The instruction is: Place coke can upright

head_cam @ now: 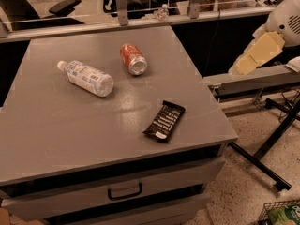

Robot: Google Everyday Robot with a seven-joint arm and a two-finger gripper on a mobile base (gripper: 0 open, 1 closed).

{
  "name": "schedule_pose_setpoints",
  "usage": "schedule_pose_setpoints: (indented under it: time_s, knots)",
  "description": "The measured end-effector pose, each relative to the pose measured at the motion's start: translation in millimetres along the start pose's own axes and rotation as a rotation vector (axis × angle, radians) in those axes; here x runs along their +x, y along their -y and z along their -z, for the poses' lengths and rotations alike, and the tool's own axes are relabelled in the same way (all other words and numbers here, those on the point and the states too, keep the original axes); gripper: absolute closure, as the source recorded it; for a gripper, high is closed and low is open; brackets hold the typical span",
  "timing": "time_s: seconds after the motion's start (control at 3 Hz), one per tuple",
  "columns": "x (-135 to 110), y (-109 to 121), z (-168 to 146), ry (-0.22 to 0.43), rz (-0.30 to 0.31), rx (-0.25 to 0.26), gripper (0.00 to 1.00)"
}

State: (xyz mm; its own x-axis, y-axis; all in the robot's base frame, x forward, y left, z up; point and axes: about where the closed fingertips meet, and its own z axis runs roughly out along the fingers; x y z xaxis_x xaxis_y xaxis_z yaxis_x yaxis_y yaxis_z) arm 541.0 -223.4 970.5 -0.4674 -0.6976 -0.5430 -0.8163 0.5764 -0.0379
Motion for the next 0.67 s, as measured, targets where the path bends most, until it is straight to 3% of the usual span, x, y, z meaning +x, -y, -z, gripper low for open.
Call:
schedule_pose_setpoints:
  time_s: [0.33,0.67]
  knots:
    - [-23.1,37.1,-7.4,0.112,-0.191,0.023,0.0]
    - [-49.2,56.0,-17.7,0.174,-0.36,0.024,0.0]
